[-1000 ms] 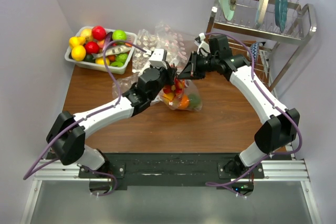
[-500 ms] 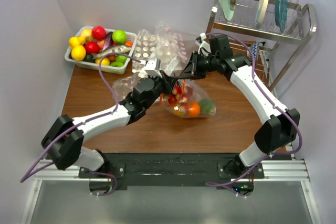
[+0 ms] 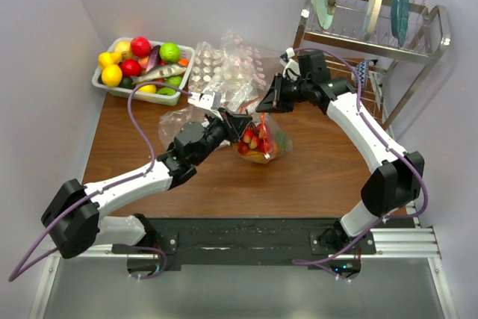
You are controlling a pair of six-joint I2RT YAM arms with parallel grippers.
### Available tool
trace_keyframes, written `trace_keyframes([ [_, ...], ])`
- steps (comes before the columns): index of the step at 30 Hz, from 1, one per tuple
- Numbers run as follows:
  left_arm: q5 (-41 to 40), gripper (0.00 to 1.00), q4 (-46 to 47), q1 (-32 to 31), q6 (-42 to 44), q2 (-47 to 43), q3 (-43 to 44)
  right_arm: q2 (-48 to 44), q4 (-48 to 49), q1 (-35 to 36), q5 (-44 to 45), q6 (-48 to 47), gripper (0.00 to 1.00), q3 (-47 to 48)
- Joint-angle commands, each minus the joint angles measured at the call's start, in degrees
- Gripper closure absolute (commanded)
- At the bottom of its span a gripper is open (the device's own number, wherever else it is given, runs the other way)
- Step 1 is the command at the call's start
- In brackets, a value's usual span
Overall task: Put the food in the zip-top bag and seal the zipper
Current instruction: Place the fake fruit in the zipper food storage bag.
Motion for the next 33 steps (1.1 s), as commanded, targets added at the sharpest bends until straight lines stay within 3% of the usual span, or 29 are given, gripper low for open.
trace_keyframes([
  [1, 3.1, 1.0, 1.8, -1.1, 3.2, -1.3, 0.4, 0.3, 3.0, -0.4, 0.8, 0.1, 1.0, 1.7],
  [8, 1.3, 1.0, -1.8, -2.3, 6.8, 1.1, 2.3, 0.2, 2.1, -0.4, 0.1, -0.3, 1.0, 2.9],
  [14, -3.8, 1.0, -12.5, -2.0, 7.1, 10.0, 12.4, -1.6, 1.8, -0.4, -0.3, -0.3, 1.0, 3.2],
  [21, -3.2, 1.0, -19.1, 0.6, 5.4, 18.4, 22.8, -3.5, -0.7, -0.4, 0.7, -1.3, 1.0, 3.5],
  [29, -7.0, 1.0, -14.5, 1.4, 3.0, 19.5, 18.8, -4.4, -2.1, -0.4, 1.6, -1.2, 1.0, 5.5],
  [33, -11.1, 1.0, -5.4, 2.3, 2.4, 16.7, 14.2, -5.0, -1.7, -0.4, 1.5, -0.3, 1.0, 5.1],
])
